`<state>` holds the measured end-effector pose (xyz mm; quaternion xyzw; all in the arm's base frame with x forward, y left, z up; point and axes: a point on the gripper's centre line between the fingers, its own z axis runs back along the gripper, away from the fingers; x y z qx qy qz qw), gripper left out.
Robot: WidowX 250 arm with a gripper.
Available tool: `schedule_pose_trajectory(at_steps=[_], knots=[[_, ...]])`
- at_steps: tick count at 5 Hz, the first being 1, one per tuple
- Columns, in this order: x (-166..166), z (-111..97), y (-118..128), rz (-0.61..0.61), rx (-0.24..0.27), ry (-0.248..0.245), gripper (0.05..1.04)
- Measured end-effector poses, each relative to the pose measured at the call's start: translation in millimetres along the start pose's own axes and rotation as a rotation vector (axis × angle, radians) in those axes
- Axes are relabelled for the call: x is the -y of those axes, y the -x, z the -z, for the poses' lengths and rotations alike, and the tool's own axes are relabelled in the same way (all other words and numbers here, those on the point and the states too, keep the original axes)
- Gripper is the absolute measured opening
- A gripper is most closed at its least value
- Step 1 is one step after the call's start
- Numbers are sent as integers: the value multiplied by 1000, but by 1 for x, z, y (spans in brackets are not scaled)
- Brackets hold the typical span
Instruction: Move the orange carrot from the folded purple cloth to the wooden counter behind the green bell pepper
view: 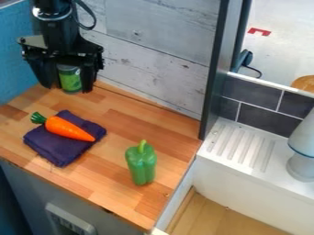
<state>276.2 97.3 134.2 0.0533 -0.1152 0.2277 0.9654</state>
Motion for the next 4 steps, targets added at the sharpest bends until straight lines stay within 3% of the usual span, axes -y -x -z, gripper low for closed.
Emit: schedule_pose_trajectory(at_steps=[1, 2, 3, 4], knots=[[0, 8, 3, 2, -32, -4, 1010], [-3, 29, -7, -10, -106, -19, 1010], [-22, 41, -13, -282, -27, -14, 1010], [-37, 51, -21, -529, 11, -24, 1010]])
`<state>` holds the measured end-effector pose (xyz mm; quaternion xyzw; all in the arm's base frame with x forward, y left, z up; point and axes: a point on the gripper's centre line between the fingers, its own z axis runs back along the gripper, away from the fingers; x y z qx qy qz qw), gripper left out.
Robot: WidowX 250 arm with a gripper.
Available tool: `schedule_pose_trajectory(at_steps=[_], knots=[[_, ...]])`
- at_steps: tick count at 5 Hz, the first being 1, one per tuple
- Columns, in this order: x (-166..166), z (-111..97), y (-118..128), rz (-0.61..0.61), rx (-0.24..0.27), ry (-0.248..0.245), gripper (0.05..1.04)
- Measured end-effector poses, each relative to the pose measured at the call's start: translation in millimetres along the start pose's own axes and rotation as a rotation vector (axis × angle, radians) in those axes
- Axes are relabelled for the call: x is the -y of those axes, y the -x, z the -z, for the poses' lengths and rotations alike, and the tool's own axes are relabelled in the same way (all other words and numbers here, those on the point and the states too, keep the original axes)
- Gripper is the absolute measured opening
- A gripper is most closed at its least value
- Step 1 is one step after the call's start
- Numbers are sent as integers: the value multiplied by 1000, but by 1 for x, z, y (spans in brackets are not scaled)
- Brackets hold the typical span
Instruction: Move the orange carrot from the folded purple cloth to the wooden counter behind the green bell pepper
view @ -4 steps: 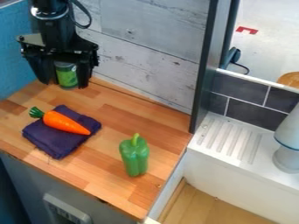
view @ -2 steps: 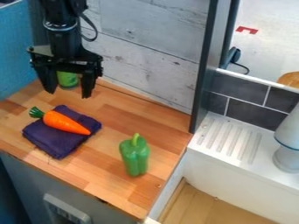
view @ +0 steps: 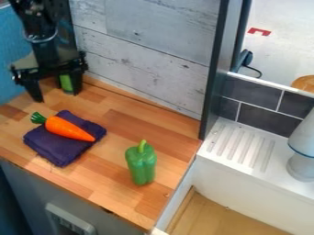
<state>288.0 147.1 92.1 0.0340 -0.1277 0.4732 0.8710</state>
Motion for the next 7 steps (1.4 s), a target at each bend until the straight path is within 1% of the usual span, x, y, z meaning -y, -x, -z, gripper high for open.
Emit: schedule_pose_trajectory(at_steps=[1, 2, 3, 4, 5, 6, 7], knots=[[-7, 23, -3, -140, -43, -34, 1010], [-10, 35, -9, -258, -62, -100, 1010], [-17, 50, -14, -370, -77, -205, 1010], [-17, 63, -15, -418, -85, -241, 1010], [-17, 74, -15, -464, -85, -257, 1010], [-16, 80, -14, -486, -82, -252, 1010], [-13, 85, -13, -498, -88, -234, 1010]])
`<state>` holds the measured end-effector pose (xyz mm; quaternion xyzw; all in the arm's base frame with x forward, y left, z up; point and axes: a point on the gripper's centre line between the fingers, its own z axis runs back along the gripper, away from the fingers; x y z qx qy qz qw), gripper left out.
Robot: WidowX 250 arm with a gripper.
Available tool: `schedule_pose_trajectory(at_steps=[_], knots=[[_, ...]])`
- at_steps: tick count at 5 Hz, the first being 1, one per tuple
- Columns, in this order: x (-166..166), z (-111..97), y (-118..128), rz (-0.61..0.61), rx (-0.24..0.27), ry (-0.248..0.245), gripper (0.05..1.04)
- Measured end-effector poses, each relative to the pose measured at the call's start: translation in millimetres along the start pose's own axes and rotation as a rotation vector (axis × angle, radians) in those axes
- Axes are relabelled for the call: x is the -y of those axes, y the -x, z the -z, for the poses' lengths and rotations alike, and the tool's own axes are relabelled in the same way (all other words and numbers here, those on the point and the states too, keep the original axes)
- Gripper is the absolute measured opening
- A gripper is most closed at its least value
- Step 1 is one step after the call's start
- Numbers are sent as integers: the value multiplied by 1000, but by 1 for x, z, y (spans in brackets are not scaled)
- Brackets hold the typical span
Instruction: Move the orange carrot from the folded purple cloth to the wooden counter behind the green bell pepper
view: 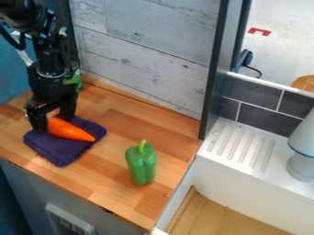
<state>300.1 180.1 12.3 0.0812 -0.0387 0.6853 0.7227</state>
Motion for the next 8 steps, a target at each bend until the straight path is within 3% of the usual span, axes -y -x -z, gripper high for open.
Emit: schedule_pose_trajectory(at_steps=[2, 3, 4, 5, 6, 8], knots=[[0, 12, 6, 22, -11, 9, 975], [-2, 16, 11, 37, -28, 17, 730], [-3, -3, 15, 59, -57, 50, 621], [2, -30, 26, 141, -77, 82, 621], [18, -61, 59, 254, -79, 134, 621], [43, -79, 109, 365, -39, 213, 621]])
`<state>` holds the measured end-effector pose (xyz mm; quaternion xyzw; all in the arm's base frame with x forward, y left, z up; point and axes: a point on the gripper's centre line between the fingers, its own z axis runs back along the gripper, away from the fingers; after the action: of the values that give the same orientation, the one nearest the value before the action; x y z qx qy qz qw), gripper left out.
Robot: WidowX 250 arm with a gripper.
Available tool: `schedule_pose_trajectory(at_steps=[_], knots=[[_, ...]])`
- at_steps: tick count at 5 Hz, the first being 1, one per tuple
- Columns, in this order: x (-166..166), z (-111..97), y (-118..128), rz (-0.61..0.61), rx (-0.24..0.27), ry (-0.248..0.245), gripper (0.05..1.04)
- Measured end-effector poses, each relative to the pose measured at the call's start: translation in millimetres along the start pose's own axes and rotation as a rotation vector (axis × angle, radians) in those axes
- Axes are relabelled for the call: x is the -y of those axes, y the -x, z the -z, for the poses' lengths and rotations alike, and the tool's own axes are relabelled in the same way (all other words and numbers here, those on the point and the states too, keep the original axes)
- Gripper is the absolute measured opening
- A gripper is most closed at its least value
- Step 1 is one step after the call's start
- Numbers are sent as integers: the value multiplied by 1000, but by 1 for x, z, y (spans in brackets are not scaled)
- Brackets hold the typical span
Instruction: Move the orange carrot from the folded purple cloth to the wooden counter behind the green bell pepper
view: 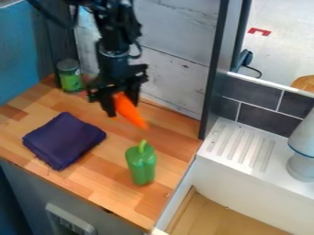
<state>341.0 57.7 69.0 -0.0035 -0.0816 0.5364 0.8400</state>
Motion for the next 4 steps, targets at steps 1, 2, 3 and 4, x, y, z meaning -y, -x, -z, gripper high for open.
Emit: schedule_pose_trajectory(at_steps=[1, 2, 3, 4], knots=[[13, 18, 8, 26, 19, -1, 621], [32, 28, 12, 31, 21, 12, 621], [47, 43, 18, 34, 28, 13, 621], [56, 57, 15, 31, 34, 1, 621]])
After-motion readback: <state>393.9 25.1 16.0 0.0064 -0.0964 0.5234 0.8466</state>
